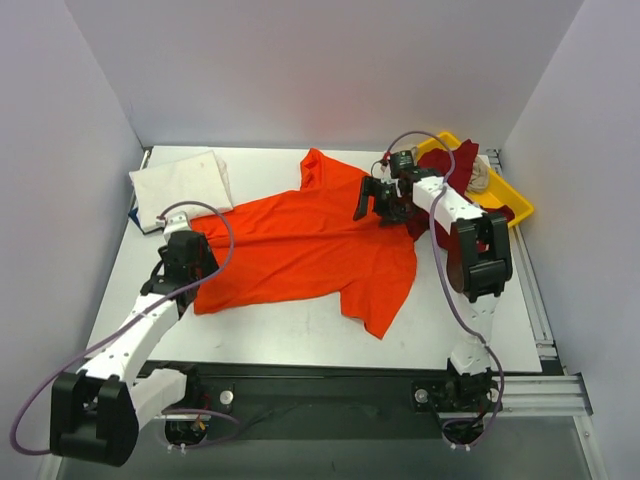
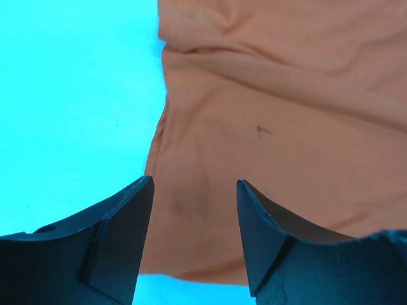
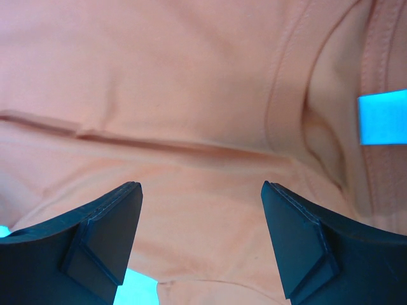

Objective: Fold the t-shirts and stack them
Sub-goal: Flatten out the tshirt, then grap the side of the flattened tshirt closest away from the robot with both arms

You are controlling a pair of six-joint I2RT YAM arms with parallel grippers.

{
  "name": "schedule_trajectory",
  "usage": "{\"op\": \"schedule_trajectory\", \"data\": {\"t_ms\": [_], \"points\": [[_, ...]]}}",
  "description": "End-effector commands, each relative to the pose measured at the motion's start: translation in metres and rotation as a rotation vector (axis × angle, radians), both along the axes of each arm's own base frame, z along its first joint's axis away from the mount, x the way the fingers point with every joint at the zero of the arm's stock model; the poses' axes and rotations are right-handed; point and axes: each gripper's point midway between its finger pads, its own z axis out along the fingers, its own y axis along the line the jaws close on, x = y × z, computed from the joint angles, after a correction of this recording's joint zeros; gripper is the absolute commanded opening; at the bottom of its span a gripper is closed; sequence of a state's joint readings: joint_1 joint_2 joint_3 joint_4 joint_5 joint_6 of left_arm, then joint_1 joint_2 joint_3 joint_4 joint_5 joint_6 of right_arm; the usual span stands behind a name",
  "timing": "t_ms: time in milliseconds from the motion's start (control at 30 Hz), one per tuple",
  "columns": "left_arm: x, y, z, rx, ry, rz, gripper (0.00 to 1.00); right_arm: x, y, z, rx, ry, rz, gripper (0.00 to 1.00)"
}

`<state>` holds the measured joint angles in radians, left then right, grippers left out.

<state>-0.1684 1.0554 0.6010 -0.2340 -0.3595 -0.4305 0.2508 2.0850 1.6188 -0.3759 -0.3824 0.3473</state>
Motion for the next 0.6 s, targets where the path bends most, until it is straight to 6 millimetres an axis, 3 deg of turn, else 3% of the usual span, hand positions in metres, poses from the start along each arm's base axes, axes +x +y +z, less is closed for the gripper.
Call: {"op": "schedule_trajectory", "data": {"t_ms": [0, 300, 567], "points": [[-0.023, 0.01, 0.003, 0.037, -0.003, 0.077, 0.65, -0.011, 0.007, 0.027, 0.033, -0.047, 0.029, 0.77], [-0.035, 0.001, 0.004, -0.018, -0.042, 0.036, 0.65, -0.022, 0.005, 0.034, 0.034, -0.066, 0.042, 0.78], [-0.05, -0.016, -0.006, -0.157, 0.004, 0.043, 0.64, -0.04, 0.031, 0.036, 0.135, -0.007, 0.087, 0.77]]}}
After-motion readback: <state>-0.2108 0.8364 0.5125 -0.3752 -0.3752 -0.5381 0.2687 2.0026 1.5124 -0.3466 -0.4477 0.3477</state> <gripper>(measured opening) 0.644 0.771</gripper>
